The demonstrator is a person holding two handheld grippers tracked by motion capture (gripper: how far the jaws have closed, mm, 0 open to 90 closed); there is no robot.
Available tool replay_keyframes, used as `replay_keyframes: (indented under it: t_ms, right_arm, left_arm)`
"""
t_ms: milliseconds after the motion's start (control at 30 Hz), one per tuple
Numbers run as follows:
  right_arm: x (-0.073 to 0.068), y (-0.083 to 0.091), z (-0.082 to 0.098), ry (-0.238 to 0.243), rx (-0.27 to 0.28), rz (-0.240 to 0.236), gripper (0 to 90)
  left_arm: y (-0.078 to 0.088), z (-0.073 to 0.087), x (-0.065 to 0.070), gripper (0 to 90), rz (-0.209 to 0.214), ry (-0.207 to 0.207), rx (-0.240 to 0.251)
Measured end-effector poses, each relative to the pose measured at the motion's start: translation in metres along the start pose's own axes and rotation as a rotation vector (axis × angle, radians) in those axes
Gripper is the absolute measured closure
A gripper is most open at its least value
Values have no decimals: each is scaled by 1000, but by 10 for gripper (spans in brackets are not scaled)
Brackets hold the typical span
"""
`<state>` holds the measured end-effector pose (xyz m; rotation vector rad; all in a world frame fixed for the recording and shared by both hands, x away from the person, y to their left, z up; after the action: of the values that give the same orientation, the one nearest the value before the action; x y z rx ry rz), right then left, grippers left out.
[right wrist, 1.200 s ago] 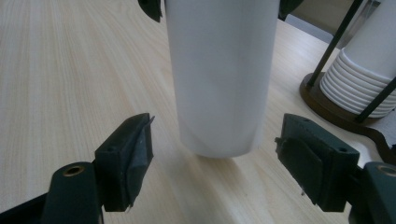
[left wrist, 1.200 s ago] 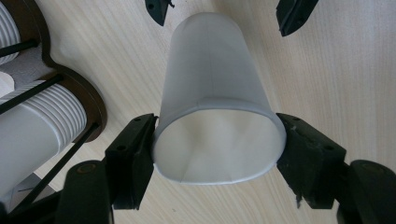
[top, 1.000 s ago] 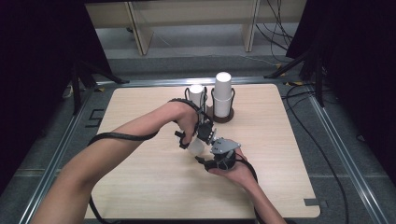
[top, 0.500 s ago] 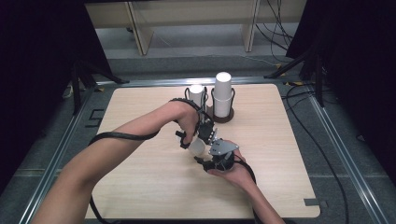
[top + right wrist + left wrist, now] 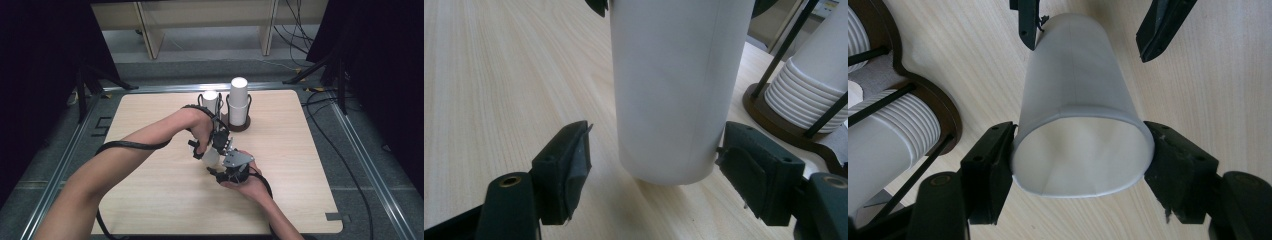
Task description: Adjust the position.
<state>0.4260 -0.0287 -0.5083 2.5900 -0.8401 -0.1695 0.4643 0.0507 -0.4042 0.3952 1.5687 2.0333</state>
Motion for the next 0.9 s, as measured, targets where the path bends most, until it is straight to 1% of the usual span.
replay_keyframes:
  t_ms: [67,100,133,167,200,233,267,300,333,467,500,533,667,700,733,767,867,900]
  right_arm:
    - [-1,-1,1,-5,-4,-1,289]
    - [0,-1,1,-2,-4,2,289]
    - [-1,-2,2,-11,-18,-1,291]
    - [-1,-2,2,-10,-19,0,292]
    - [-1,-2,2,-12,-17,3,293]
    - [-1,-1,2,-32,-16,19,293]
    - [-1,-2,2,-11,-15,6,294]
    - [-1,-2,2,-10,-16,8,296]
    - [-1,-3,2,-12,-16,8,296]
    - [-1,-3,2,-14,-13,17,306]
    - [-1,-2,2,-8,-4,25,310]
    - [0,-2,1,11,16,35,313]
    - [0,-3,1,10,23,43,328]
    - [0,-3,1,11,23,44,329]
    - [0,-3,1,10,22,43,331]
    - [1,-4,0,22,33,49,331]
    - [1,-4,0,20,36,50,327]
    - [0,-4,0,19,34,48,325]
  left_arm:
    - [0,0,0,312,1,-1,2]
    - [-1,-1,1,312,9,3,0]
    - [1,0,2,312,4,12,-30]
    - [1,0,0,312,-21,-8,-32]
    - [1,0,1,312,1,-1,-28]
    - [1,0,2,312,6,10,-29]
    - [1,0,2,312,5,7,-28]
    - [1,0,2,312,19,12,-21]
    - [1,-1,0,312,9,-3,-3]
    - [1,-1,0,312,10,0,-1]
    - [0,-1,0,312,10,8,3]
    - [0,-1,0,312,10,9,3]
    - [0,-1,0,312,9,12,8]
    - [0,-1,0,312,13,9,6]
    - [1,-1,-2,312,-4,-11,1]
    - [2,-1,-3,312,-17,-22,1]
    - [1,-2,-2,312,-10,-18,2]
    - [0,-2,0,312,7,5,15]
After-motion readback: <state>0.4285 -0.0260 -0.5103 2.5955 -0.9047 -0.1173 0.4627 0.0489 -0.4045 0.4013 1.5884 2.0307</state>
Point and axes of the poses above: each handheld gripper's, and its own axes: y roughly backward along the jaws, z roughly out of its underside, x roughly to its right, the point moved 5 cm from there along -y, roughly forward along the jaws, and after that the axes turned 12 degrees about -y, right-handed, at the moved point
